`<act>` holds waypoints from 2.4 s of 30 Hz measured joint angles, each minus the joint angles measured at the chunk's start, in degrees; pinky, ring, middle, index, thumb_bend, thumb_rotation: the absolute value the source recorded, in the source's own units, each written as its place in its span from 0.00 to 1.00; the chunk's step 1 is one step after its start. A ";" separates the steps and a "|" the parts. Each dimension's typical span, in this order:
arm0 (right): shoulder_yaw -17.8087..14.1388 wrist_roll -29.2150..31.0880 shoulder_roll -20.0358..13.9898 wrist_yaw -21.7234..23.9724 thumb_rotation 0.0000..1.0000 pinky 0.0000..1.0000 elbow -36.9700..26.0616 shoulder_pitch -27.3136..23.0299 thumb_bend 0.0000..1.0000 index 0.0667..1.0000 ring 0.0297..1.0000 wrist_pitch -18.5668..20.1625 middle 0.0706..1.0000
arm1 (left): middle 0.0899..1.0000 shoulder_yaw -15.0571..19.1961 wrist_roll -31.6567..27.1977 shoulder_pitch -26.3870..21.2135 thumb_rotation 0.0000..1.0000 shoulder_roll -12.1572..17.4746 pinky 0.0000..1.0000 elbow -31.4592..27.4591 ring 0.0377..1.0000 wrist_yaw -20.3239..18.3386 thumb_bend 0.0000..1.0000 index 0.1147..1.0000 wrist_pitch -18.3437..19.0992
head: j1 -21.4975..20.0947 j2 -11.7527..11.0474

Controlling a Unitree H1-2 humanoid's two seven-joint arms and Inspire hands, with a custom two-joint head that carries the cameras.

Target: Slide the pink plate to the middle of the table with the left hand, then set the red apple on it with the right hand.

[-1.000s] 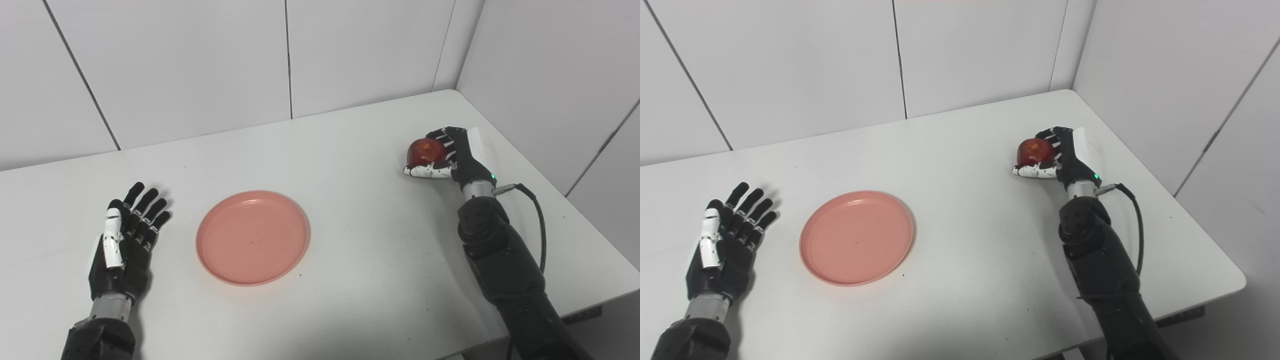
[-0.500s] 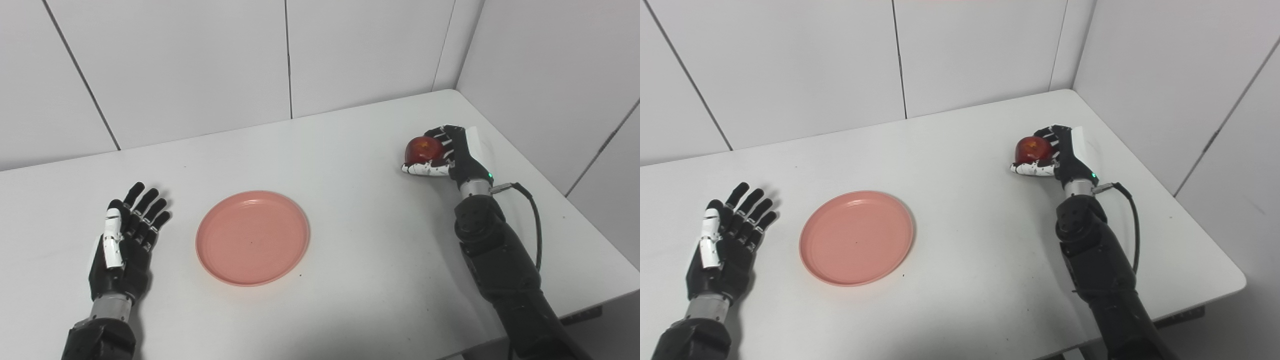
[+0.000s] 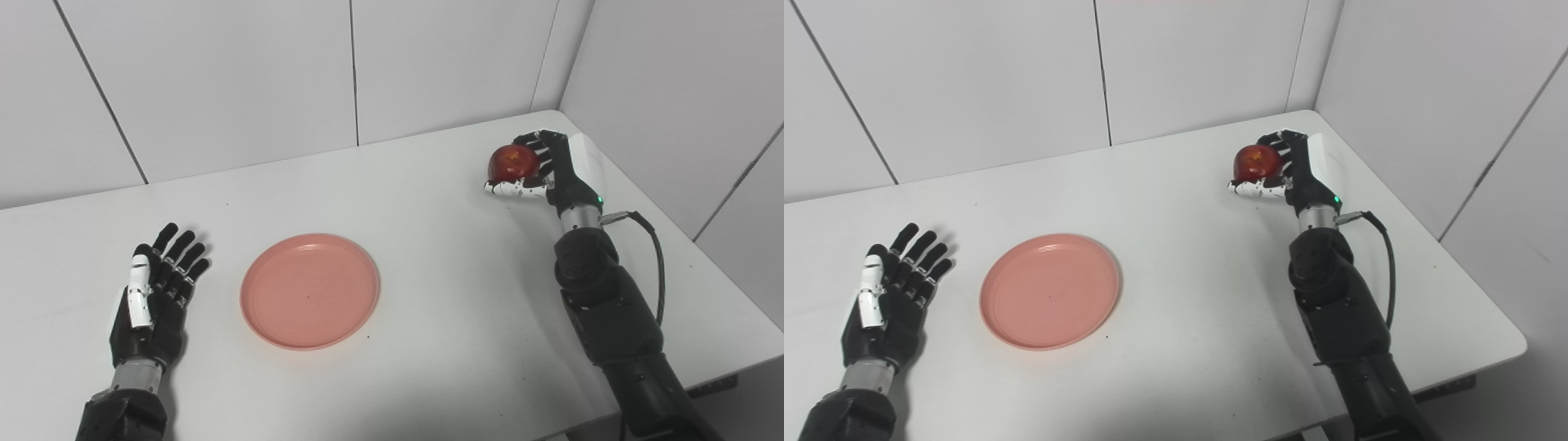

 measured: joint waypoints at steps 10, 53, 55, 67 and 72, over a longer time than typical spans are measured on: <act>3.05 -2.09 1.68 4.86 0.13 0.40 -9.52 -0.87 0.51 0.45 0.45 3.23 0.47 | 0.87 -0.28 0.17 0.16 1.00 -0.72 0.89 -0.49 0.87 1.27 0.35 0.86 0.00 | 2.37 -0.26; 21.04 -4.37 14.72 12.82 0.13 0.36 -8.78 -4.45 0.51 0.45 0.42 1.91 0.46 | 0.88 -4.80 7.10 1.61 1.00 -7.19 0.88 -3.41 0.87 7.59 0.36 0.86 0.39 | 24.35 0.97; 21.48 -4.31 14.91 13.17 0.13 0.37 -8.59 -4.35 0.51 0.45 0.43 1.90 0.46 | 0.88 -4.95 7.57 1.62 1.00 -7.43 0.87 -3.42 0.87 7.69 0.36 0.86 0.42 | 25.84 1.32; 22.64 -4.15 16.86 13.65 0.13 0.38 -6.55 -2.80 0.51 0.45 0.43 1.89 0.46 | 0.86 -4.67 8.67 1.52 1.00 -8.20 0.86 -3.34 0.86 8.55 0.36 0.85 0.43 | 28.12 1.76; 23.10 -4.13 17.31 13.83 0.13 0.37 -6.13 -2.81 0.51 0.45 0.42 1.88 0.46 | 0.86 -4.45 8.70 1.43 1.00 -8.26 0.86 -3.23 0.86 8.57 0.36 0.84 0.42 | 28.39 1.85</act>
